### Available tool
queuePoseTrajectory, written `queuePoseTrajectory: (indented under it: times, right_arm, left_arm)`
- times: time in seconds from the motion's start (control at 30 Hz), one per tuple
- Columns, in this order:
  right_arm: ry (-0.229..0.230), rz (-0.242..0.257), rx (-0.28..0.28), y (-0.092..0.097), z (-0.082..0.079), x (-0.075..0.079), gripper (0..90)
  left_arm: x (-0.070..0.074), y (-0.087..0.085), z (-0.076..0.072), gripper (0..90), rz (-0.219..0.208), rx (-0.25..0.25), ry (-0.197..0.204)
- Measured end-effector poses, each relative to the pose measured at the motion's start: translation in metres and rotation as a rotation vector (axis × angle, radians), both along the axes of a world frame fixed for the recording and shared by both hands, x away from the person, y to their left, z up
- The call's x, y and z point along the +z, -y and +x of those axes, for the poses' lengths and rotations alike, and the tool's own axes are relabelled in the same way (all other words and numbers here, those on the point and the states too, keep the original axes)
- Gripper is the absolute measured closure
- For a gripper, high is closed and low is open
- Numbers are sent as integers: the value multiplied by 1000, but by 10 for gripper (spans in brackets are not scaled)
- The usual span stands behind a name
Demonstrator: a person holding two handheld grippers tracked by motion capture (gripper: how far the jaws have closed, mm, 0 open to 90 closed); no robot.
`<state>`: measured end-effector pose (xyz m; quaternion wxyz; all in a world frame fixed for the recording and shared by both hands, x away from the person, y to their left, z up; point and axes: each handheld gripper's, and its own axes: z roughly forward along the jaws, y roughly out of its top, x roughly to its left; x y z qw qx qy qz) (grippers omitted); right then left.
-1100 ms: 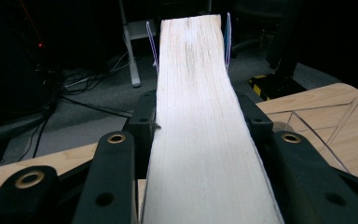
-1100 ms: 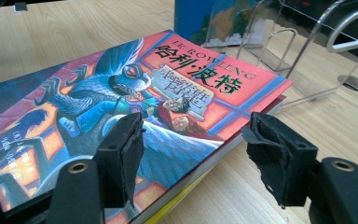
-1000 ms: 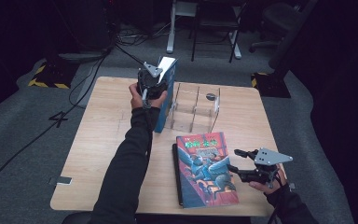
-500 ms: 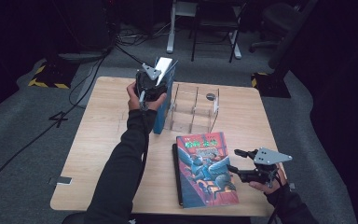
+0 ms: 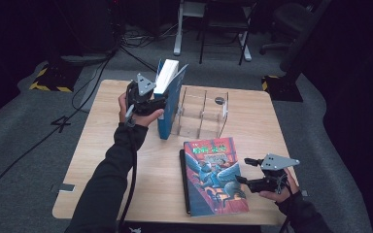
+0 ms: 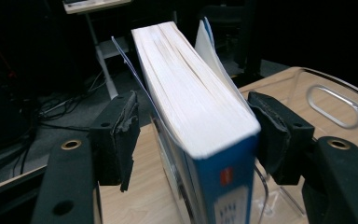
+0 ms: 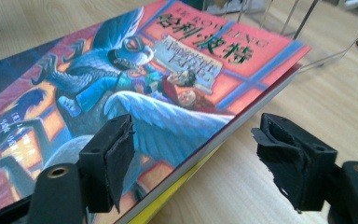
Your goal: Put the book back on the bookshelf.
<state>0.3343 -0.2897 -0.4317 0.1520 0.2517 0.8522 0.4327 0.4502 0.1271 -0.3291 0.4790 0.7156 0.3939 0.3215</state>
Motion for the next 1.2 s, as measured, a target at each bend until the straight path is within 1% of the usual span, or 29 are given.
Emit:
queuePoseTrajectory:
  times: [0.07, 0.13, 0.17, 0.23, 0.27, 0.3, 0.33, 0.4, 0.5, 0.57, 0.6, 0.63, 0.67, 0.73, 0.77, 0.83, 0.87, 0.9, 0.93, 0.97, 1.0, 1.03, 1.07, 1.13, 1.17, 1.2]
  right_arm:
    - [-13, -7, 4, -1, 0, -1, 271]
    - [-17, -10, 8, -1, -1, -2, 268]
    - [-21, -11, 12, -2, -1, -2, 268]
    - [-32, -16, 16, -3, -1, -3, 260]
    - [-35, -15, 17, -3, -1, -3, 260]
    - [-39, -16, 18, -3, -1, -4, 260]
    - [-47, -12, 20, -3, -1, -4, 260]
    - [-63, -6, 19, -4, -1, -5, 260]
    - [-80, -13, 14, -5, 0, -7, 255]
    - [-83, -12, 14, -5, 0, -7, 253]
    - [-86, -13, 14, -5, 0, -7, 253]
    - [-94, -13, 20, -6, 0, -8, 248]
    - [-94, -13, 20, -6, 0, -8, 248]
    - [-107, -8, 33, -6, 0, -8, 248]
    - [-115, -6, 37, -6, 0, -9, 247]
    - [-125, -5, 36, -6, 0, -9, 244]
    - [-132, -5, 36, -6, 1, -9, 240]
    - [-139, -6, 37, -6, 1, -9, 238]
    - [-144, -5, 37, -6, 1, -10, 236]
    - [-157, 0, 40, -6, 1, -10, 228]
    - [-157, 0, 40, -6, 1, -10, 228]
    - [-176, 2, 45, -6, 2, -11, 218]
    - [-176, 2, 45, -6, 2, -11, 218]
    - [-186, 7, 52, -6, 2, -11, 215]
    - [-192, 8, 52, -6, 2, -11, 209]
    - [-206, 12, 58, -6, 3, -12, 204]
  left_arm:
    - [-2, -3, -7, 349, 7, -33, -7]
    - [-3, -4, -10, 340, 14, -39, -7]
    - [-6, -5, -16, 340, 28, -52, -9]
    - [-9, -7, -22, 327, 37, -70, -17]
    - [-12, -8, -27, 330, 58, -72, -19]
    - [-15, -9, -32, 332, 61, -88, -23]
    - [-18, -11, -36, 332, 75, -102, -24]
    - [-22, -13, -43, 314, 92, -111, -31]
    - [-27, -16, -53, 310, 96, -142, -38]
    - [-28, -16, -55, 301, 102, -150, -37]
    - [-30, -17, -60, 301, 106, -167, -41]
    - [-35, -16, -66, 292, 118, -190, -44]
    - [-35, -16, -66, 290, 118, -190, -44]
    - [-43, -14, -73, 272, 171, -209, -43]
    - [-47, -13, -75, 266, 189, -215, -47]
    - [-59, -12, -78, 259, 196, -249, -83]
    - [-64, -12, -80, 252, 220, -255, -91]
    - [-69, -11, -81, 251, 229, -264, -101]
    - [-77, -11, -83, 248, 228, -290, -127]
    - [-77, -11, -83, 237, 228, -290, -127]
    - [-84, -10, -85, 237, 235, -297, -147]
    - [-92, -9, -87, 231, 241, -320, -173]
    - [-92, -9, -87, 225, 241, -320, -173]
    - [-103, -8, -91, 223, 244, -342, -199]
    - [-108, -7, -93, 221, 241, -357, -221]
    - [-114, -7, -96, 219, 254, -368, -232]
